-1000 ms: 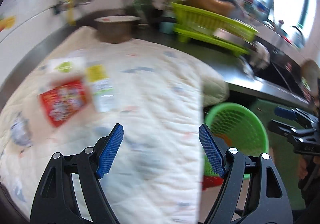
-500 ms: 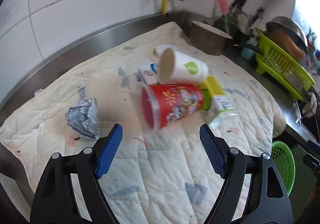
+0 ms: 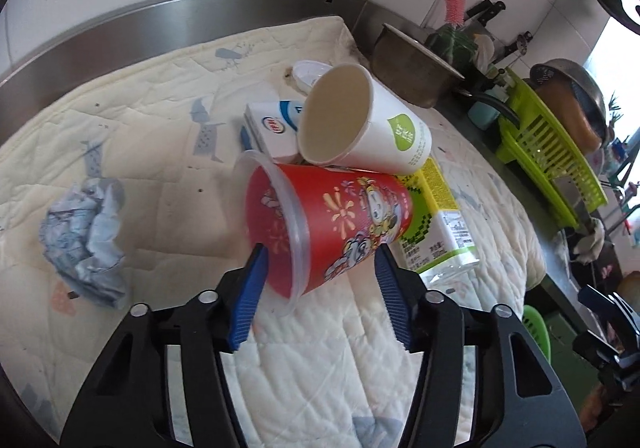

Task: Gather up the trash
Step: 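Return to the mat and grasp the red plastic cup with the left gripper, then grasp the clear bottle with yellow label with the right gripper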

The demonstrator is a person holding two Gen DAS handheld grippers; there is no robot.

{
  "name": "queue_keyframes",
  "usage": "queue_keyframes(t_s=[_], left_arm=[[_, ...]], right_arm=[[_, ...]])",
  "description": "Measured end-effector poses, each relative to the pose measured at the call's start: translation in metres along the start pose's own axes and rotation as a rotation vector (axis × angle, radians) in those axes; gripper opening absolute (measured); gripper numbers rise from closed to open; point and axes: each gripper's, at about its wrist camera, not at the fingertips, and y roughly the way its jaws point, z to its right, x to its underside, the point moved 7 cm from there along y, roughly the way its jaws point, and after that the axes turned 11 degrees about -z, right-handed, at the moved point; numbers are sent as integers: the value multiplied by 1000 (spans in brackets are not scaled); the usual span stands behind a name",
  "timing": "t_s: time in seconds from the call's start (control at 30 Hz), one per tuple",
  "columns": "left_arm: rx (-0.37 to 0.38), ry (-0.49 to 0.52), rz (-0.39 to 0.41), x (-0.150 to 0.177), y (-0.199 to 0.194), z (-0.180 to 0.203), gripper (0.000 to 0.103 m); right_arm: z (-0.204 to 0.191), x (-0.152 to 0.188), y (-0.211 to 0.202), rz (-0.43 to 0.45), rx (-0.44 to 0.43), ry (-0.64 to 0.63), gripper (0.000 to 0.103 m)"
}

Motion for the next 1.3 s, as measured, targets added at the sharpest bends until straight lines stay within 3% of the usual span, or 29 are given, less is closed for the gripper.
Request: queue_keyframes(t_s=[0.13,0.43,0.8,1.13,1.3], left_arm=[[49,30,-10,-1,8,10,28],[83,72,44,7,-9,22,4],[24,56,78,24,-37,-5,4],[33,50,62,33,-35,-14,4],[33,37,30,35,-26,-18,7]], right_arm=[[-5,-14,12,-6,-6,-16,78],[-17,-48,44,-31,-40,-23,78],[-31,-91,102,-88,-38,10,71],[-23,-105,156,-183,8,64,55],[-19,-103,165,-204,-31,94,44]])
